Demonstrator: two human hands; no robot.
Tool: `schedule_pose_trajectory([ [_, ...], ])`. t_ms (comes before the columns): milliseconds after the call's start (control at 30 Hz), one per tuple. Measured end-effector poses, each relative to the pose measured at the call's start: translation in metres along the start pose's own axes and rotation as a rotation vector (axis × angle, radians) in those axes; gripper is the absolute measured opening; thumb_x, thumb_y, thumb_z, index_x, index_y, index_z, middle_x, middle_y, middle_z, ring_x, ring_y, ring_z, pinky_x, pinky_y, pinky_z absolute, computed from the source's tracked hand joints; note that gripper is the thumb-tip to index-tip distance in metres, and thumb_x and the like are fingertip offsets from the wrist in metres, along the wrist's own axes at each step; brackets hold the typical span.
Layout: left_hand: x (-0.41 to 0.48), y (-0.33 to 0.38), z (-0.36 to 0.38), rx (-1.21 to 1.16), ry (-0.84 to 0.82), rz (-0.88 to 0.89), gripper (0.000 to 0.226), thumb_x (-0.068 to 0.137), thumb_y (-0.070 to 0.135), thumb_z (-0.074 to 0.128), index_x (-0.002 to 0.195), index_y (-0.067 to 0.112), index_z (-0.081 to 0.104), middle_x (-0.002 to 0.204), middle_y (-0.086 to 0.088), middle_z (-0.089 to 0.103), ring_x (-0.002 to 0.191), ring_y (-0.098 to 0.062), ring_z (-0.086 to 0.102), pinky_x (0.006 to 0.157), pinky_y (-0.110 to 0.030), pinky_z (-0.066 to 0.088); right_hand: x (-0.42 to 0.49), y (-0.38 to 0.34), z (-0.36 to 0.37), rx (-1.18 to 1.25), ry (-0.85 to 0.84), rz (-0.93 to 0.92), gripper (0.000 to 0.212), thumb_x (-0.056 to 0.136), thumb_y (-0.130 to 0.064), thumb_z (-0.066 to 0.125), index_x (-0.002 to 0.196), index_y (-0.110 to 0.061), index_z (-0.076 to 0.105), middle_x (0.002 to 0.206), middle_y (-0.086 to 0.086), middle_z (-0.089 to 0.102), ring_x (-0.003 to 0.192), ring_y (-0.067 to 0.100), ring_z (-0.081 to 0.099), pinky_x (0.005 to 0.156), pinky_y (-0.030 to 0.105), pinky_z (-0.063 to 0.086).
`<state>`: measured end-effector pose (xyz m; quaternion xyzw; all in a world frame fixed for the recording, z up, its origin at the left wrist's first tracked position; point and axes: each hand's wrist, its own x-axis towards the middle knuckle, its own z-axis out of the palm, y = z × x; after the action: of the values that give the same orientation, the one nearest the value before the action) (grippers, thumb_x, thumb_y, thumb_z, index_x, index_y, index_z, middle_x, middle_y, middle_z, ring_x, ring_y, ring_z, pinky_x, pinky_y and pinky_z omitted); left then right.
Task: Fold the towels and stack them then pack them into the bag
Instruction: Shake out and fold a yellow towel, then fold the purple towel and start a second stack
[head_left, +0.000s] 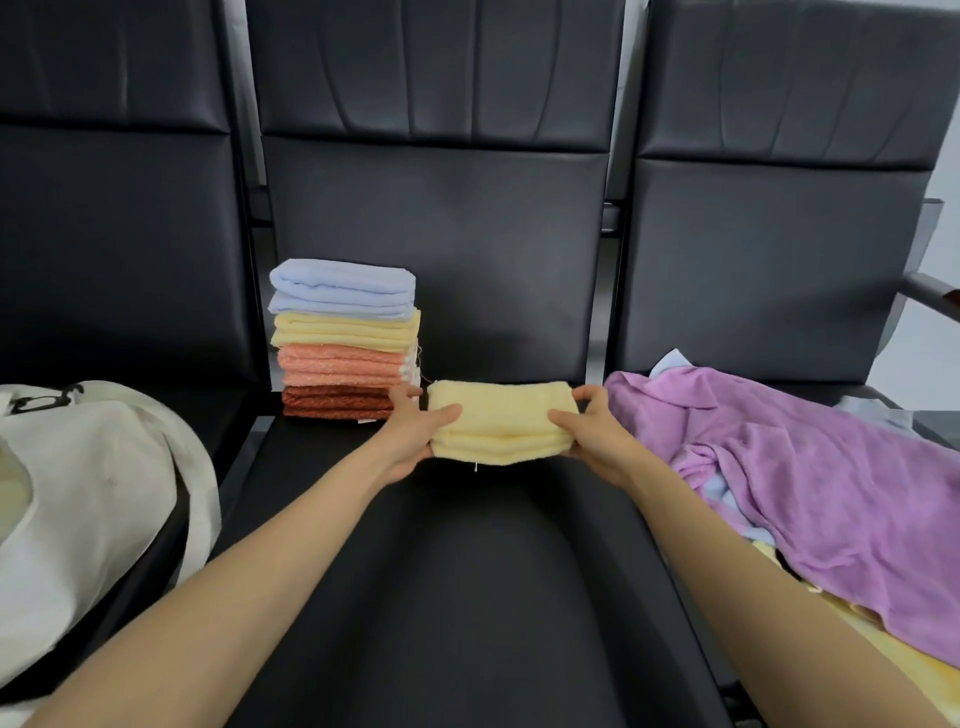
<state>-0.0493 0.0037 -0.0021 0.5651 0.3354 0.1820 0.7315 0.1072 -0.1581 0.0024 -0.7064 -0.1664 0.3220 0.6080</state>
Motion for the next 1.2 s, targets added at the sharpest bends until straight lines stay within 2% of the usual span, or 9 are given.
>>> schedule_pose_trajectory([
  [167, 0.057, 0.004, 0.016, 0.252, 0.118, 0.320, 0.028, 0.091, 0.011, 0.062, 0.110, 0.018, 0.042, 0.117, 0.020, 0.037, 0.121, -0.020, 0.043, 0.100, -0.042, 0.042, 0.057, -0.014, 0.012, -0.197, 0.175, -0.184, 0.021, 0.092, -0.008, 0.052, 0.106, -0.019, 0.040, 0.108, 0.001, 0.044, 0.073, 0.011, 0.042, 0.063, 0.024, 0.036],
  [300, 0.091, -0.006, 0.022, 0.452, 0.231, 0.306, 0.040, 0.092, 0.015, 0.062, 0.124, 0.007, 0.039, 0.128, -0.007, 0.044, 0.117, -0.021, 0.045, 0.094, -0.028, 0.036, 0.089, -0.004, 0.014, -0.353, 0.199, -0.154, 0.029, 0.095, -0.014, 0.050, 0.121, -0.014, 0.036, 0.104, 0.002, 0.049, 0.084, 0.017, 0.047, 0.068, 0.029, 0.036],
  [433, 0.100, -0.023, 0.018, 0.668, 0.327, 0.318, 0.044, 0.091, 0.020, 0.064, 0.123, -0.002, 0.044, 0.122, -0.016, 0.052, 0.114, -0.029, 0.052, 0.086, -0.027, 0.036, 0.105, 0.016, 0.015, -0.610, 0.165, -0.157, 0.038, 0.096, -0.021, 0.052, 0.131, -0.010, 0.041, 0.126, 0.014, 0.052, 0.111, 0.029, 0.049, 0.081, 0.030, 0.036],
  [600, 0.092, -0.038, 0.024, 1.113, 0.391, 0.597, 0.046, 0.092, 0.012, 0.061, 0.131, -0.001, 0.043, 0.143, -0.021, 0.034, 0.134, -0.035, 0.034, 0.108, -0.039, 0.034, 0.097, 0.027, 0.020, -0.876, 0.320, -0.386, 0.044, 0.095, -0.022, 0.055, 0.134, -0.006, 0.043, 0.135, 0.016, 0.043, 0.124, 0.035, 0.037, 0.101, 0.037, 0.029],
  [733, 0.076, -0.045, 0.023, 1.346, 0.231, 0.686, 0.039, 0.093, 0.006, 0.052, 0.132, 0.006, 0.050, 0.136, -0.012, 0.044, 0.125, -0.029, 0.039, 0.104, -0.040, 0.038, 0.082, 0.035, 0.020, -1.142, 0.333, -0.758, 0.032, 0.081, 0.000, 0.058, 0.112, -0.005, 0.062, 0.108, 0.014, 0.059, 0.099, 0.038, 0.055, 0.082, 0.043, 0.045],
  [833, 0.067, -0.044, 0.019, 1.350, 0.071, 0.501, 0.040, 0.104, 0.021, 0.034, 0.141, 0.007, 0.041, 0.145, -0.005, 0.041, 0.130, -0.025, 0.038, 0.107, -0.033, 0.033, 0.070, 0.038, 0.020, -1.275, 0.188, -0.591, 0.041, 0.088, 0.001, 0.044, 0.125, -0.008, 0.056, 0.126, 0.009, 0.058, 0.118, 0.031, 0.050, 0.093, 0.038, 0.039],
  [967, 0.059, -0.027, 0.024, 1.343, -0.103, 0.248, 0.050, 0.106, 0.026, 0.025, 0.151, 0.005, 0.023, 0.161, -0.004, 0.012, 0.146, -0.024, 0.020, 0.118, -0.037, 0.017, 0.061, 0.032, 0.019, -1.248, 0.025, -0.400, 0.057, 0.087, 0.004, 0.037, 0.142, -0.012, 0.039, 0.150, 0.004, 0.037, 0.140, 0.022, 0.030, 0.114, 0.042, 0.026],
  [1033, 0.055, -0.016, 0.027, 1.290, -0.117, 0.211, 0.048, 0.105, 0.025, 0.029, 0.149, 0.004, 0.028, 0.161, -0.005, 0.014, 0.145, -0.026, 0.022, 0.116, -0.033, 0.019, 0.056, 0.024, 0.016, -1.133, -0.021, -0.363, 0.058, 0.089, 0.004, 0.037, 0.145, -0.013, 0.037, 0.153, 0.005, 0.033, 0.142, 0.023, 0.027, 0.116, 0.042, 0.023],
  [1200, 0.028, -0.003, 0.044, 1.038, -0.015, 0.318, 0.048, 0.098, 0.017, 0.048, 0.145, 0.013, 0.038, 0.156, -0.011, 0.022, 0.143, -0.026, 0.024, 0.113, -0.030, 0.021, 0.018, 0.006, -0.003, -0.748, 0.165, -0.435, 0.056, 0.089, -0.003, 0.048, 0.143, -0.015, 0.040, 0.143, 0.005, 0.044, 0.132, 0.022, 0.040, 0.108, 0.029, 0.032],
])
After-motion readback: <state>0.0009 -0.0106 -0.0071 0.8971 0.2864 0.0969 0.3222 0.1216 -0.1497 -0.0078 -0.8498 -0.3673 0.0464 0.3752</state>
